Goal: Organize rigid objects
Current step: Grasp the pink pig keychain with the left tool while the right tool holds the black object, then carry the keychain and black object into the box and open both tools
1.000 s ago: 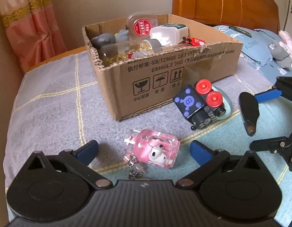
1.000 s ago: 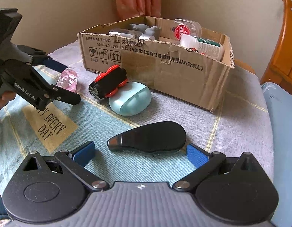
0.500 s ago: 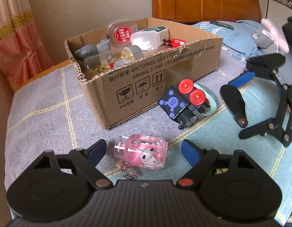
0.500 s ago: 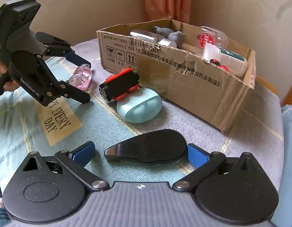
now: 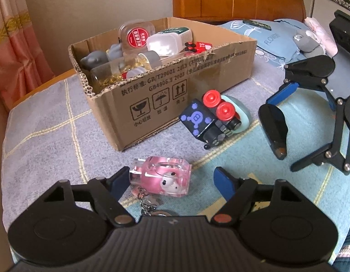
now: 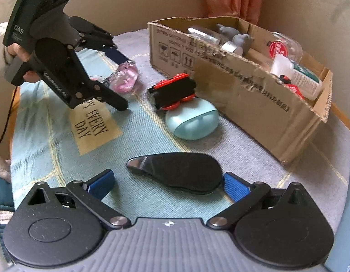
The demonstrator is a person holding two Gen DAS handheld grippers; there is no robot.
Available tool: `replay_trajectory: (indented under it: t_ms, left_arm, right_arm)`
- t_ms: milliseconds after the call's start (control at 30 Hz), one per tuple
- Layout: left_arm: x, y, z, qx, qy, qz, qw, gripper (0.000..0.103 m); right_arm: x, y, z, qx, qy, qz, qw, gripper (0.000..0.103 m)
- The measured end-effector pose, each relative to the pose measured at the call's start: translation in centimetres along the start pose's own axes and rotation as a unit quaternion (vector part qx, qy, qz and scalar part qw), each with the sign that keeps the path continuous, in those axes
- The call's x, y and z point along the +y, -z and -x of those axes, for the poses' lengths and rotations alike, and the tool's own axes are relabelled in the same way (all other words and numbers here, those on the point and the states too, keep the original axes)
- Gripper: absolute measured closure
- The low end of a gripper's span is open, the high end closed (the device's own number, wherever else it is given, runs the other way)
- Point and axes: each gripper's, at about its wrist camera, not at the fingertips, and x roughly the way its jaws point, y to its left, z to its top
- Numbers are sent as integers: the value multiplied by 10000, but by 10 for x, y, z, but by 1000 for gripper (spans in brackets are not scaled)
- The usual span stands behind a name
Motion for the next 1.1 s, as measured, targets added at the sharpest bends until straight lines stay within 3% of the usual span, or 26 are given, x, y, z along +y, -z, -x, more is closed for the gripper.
replay_trajectory:
  t_ms: [133, 400, 533, 867, 1100]
  left_arm:
    - [0, -2, 1, 35, 13, 48, 10000, 38]
    - [-3, 0, 3, 34, -130, 67, 9999, 39]
    - [-3, -1, 4, 38, -226, 106, 9997, 50]
    - [-3, -3, 13, 172, -236, 340, 9990, 50]
    - [-8, -18, 41, 210, -219, 207, 9993, 51]
  right_arm:
    - [-8, -2, -2, -59, 50, -208, 9998, 2]
    - [3, -7, -5, -61, 1, -79, 10000, 5]
    - [4, -7, -2, -48, 125, -303, 9995, 10]
    - [19, -11, 14, 12, 277, -165, 9995, 11]
    - [14, -24, 44, -172, 317, -126, 9993, 11]
